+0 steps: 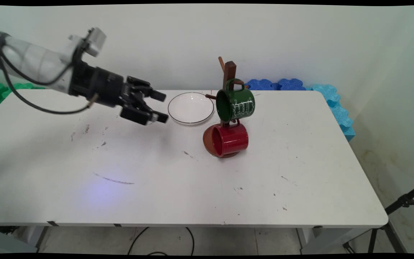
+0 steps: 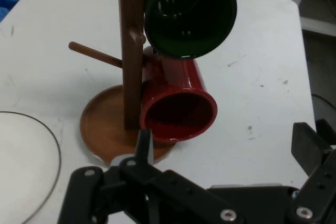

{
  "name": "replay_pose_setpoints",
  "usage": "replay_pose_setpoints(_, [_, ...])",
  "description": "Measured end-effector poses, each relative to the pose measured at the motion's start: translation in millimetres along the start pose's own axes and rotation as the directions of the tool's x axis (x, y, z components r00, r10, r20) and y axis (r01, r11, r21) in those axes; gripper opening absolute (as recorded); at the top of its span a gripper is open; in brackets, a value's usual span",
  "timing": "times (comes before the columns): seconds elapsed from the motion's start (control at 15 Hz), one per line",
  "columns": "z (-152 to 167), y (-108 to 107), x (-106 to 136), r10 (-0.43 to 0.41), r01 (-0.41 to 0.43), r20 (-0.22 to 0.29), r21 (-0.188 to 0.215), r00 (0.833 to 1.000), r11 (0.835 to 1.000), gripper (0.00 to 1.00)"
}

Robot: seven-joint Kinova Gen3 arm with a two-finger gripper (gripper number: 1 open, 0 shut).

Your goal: Pick up the green mug from the rack

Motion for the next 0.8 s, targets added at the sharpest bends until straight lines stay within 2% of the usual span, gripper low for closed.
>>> replay_pose_setpoints(0.47, [63,42,-6,-0.074,0.073,0.017,0.039,0.997,0.997,1.00])
replay_pose_setpoints(0.8, [95,63,7,-0.099,0.101,-0.035,0.056,0.994,0.993,1.00])
